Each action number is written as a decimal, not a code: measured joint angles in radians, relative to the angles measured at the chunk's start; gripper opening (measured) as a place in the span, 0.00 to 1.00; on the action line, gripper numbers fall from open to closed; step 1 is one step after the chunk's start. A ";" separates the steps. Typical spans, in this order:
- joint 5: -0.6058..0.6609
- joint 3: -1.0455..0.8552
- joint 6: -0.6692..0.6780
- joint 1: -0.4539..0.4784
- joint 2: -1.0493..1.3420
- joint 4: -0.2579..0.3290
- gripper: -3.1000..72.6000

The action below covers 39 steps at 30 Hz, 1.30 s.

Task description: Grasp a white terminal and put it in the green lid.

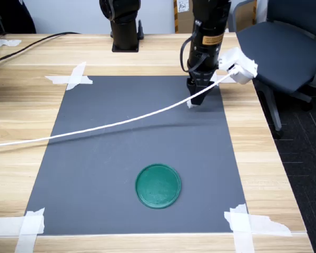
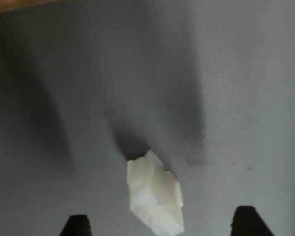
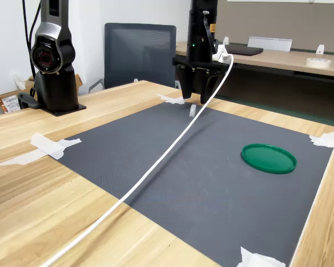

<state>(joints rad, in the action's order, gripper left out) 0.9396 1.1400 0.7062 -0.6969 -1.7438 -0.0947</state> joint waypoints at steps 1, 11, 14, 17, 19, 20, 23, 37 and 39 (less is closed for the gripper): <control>0.000 0.000 -0.006 0.000 -0.007 -0.007 0.76; -0.001 0.000 -0.025 0.000 -0.057 -0.018 0.76; -0.001 0.000 -0.025 0.000 -0.070 -0.018 0.74; -0.005 0.000 -0.028 0.000 -0.079 -0.018 0.69; -0.012 0.000 -0.030 0.000 -0.080 -0.018 0.64; -0.018 0.000 -0.031 0.000 -0.080 -0.018 0.60; -0.033 0.000 -0.032 0.000 -0.080 -0.017 0.45; -0.020 0.000 -0.033 0.000 -0.075 -0.001 0.14; -0.015 0.000 -0.035 0.007 -0.059 -0.001 0.14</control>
<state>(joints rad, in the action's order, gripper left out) 0.9244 1.1400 0.6714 -0.6896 -1.8030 -0.0960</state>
